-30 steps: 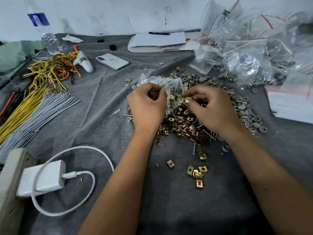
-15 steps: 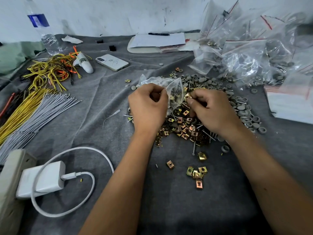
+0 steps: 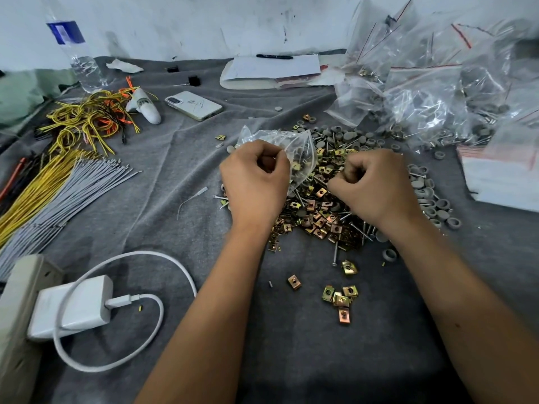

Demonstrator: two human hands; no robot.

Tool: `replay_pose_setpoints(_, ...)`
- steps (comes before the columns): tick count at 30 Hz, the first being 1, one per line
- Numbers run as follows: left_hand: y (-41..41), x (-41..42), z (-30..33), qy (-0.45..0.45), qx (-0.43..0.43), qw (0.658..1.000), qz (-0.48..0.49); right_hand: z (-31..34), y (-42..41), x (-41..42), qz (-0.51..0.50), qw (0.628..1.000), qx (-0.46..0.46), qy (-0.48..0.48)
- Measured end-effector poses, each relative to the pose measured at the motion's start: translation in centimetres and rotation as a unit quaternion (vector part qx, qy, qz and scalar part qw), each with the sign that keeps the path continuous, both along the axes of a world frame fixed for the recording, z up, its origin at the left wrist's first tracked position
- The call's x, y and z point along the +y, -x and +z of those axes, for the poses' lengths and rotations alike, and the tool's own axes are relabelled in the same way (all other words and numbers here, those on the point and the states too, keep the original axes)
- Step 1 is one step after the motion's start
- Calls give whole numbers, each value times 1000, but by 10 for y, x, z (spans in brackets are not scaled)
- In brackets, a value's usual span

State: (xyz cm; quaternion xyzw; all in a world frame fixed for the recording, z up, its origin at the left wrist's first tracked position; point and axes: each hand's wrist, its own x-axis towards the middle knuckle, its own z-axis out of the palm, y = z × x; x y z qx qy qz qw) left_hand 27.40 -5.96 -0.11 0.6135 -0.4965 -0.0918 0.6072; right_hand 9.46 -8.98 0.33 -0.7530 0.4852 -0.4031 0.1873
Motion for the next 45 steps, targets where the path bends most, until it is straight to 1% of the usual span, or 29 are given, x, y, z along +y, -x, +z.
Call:
replay_pose_setpoints(3, 0, 0, 0, -3, 1, 1000, 0, 0, -2, 2, 56, 993, -62, -79)
replay_pose_setpoints(5, 0, 0, 0, -4, 1, 1000, 1, 1, -3, 2, 86, 985, -105, -108)
replay_pose_setpoints(9, 2, 0, 0, -5, -5, 1000, -1, 3, -4, 1, 102, 973, -168, -117)
replay_pose_setpoints(12, 2, -1, -1, -1, -9, 1000, -4, 1, -2, 0, 93, 976, -174, -96)
replay_pose_setpoints(14, 1, -1, -1, 2, -12, 1000, -9, -1, -2, 0, 78, 985, -141, -57)
replay_pose_setpoints(15, 1, -1, -1, 4, -13, 1000, -9, -2, -1, 0, 67, 991, -107, -35)
replay_pose_setpoints(17, 1, -1, 0, 8, -10, 1000, -1, -2, 1, -2, 50, 998, -3, 26)
replay_pose_setpoints(19, 1, -1, 0, 16, 1, 1000, 13, -1, 1, -4, 47, 991, 94, 77)
replay_pose_setpoints(21, 1, 0, 0, 24, 10, 999, 25, -1, -2, -3, 38, 979, 180, 90)
replay_pose_setpoints(23, 1, 0, 1, 26, 12, 999, 28, -3, -9, -3, 19, 965, 252, 71)
replay_pose_setpoints(25, 1, 0, 1, 24, 11, 999, 25, -5, -14, -3, 12, 959, 275, 62)
replay_pose_setpoints(29, 1, 0, 2, 18, 13, 1000, 22, -7, -18, -2, 28, 970, 228, 75)
replay_pose_setpoints(32, 1, 0, 2, 18, 18, 1000, 18, -8, -18, -1, 19, 976, 204, 76)
replay_pose_setpoints(37, 2, 1, 3, 16, 10, 1000, 20, -8, -24, -2, 14, 970, 231, 68)
replay_pose_setpoints(41, 1, 2, 3, 16, 13, 1000, 18, -8, -22, -2, 39, 967, 233, 100)
replay_pose_setpoints(43, 1, 1, 3, 14, 13, 1000, 18, -7, -21, -2, 32, 974, 192, 113)
replay_pose_setpoints(45, 1, -1, 1, 8, 10, 1000, 17, -3, -17, -2, 24, 989, 89, 112)
